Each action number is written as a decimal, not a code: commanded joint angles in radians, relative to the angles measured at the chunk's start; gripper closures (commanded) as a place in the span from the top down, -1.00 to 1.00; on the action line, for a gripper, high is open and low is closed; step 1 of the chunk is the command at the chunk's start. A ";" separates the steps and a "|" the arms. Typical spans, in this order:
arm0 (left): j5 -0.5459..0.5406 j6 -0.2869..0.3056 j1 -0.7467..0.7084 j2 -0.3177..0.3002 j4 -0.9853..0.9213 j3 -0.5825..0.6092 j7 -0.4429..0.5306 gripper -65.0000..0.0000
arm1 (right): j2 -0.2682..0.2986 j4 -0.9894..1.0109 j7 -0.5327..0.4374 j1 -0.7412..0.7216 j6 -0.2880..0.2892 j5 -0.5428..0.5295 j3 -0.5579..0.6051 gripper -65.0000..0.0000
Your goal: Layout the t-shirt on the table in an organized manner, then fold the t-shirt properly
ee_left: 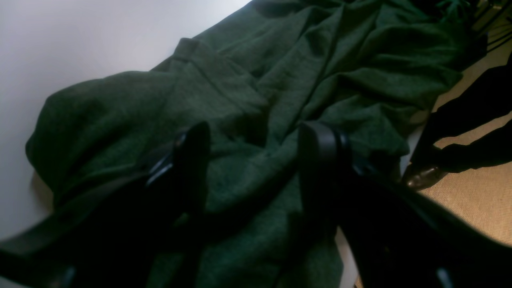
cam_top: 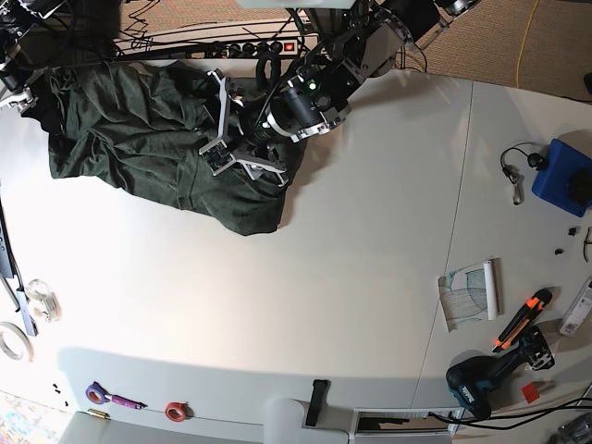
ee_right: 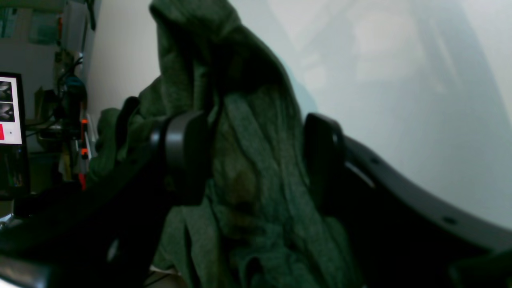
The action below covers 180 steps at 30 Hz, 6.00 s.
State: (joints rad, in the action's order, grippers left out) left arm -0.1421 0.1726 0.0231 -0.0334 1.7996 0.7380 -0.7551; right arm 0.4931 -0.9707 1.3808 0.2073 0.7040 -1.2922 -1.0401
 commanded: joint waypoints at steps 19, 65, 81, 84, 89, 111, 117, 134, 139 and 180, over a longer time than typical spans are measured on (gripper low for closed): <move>-0.006 0.003 0.011 0.014 0.018 -0.001 0.023 0.09 | 0.017 -0.011 0.016 0.006 -0.006 -0.002 0.226 0.13; 0.352 -0.244 0.008 -0.167 0.136 -0.002 -0.068 -0.02 | -0.256 -0.845 0.016 0.047 -0.006 -0.191 0.238 -1.00; 0.348 -0.244 -0.004 -0.216 0.136 -0.002 -0.076 -0.02 | -0.449 -1.060 -0.220 0.036 -0.006 0.332 0.663 -1.00; 0.348 -0.244 -0.013 -0.216 0.136 -0.002 -0.076 -0.02 | -0.449 -1.060 -0.257 0.009 -0.007 0.426 0.753 -1.00; 0.348 -0.244 -0.012 -0.216 0.136 -0.002 -0.076 -0.02 | -0.449 -1.060 -0.322 -0.067 -0.114 0.628 0.904 -1.00; 0.374 -0.292 -0.012 -0.247 0.135 -0.045 -0.091 -0.04 | -0.465 -1.067 -0.364 -0.143 -0.370 1.199 1.182 -0.29; 0.346 -0.277 -0.013 -0.247 0.135 -0.143 -0.091 -0.04 | -0.460 -1.236 -0.365 -0.119 -0.373 1.238 1.133 -0.29; 0.264 -0.198 -0.092 -0.266 0.134 -0.272 -0.053 -0.04 | -0.460 -1.228 -0.224 0.127 -0.224 0.729 0.458 0.03; 0.257 -0.198 -0.092 -0.266 0.133 -0.272 -0.048 -0.04 | -0.460 -1.135 -0.199 0.128 -0.175 0.629 0.444 0.03; 0.242 -0.198 -0.092 -0.266 0.133 -0.272 -0.037 -0.04 | -0.462 -1.163 -0.051 0.076 -0.108 0.435 0.700 -1.00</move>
State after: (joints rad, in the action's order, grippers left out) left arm 0.0929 -0.0212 -0.0803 -0.2996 1.9167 0.4698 -0.8135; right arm 0.0273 -2.1174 1.3499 0.2905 0.5945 -0.8368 -0.3382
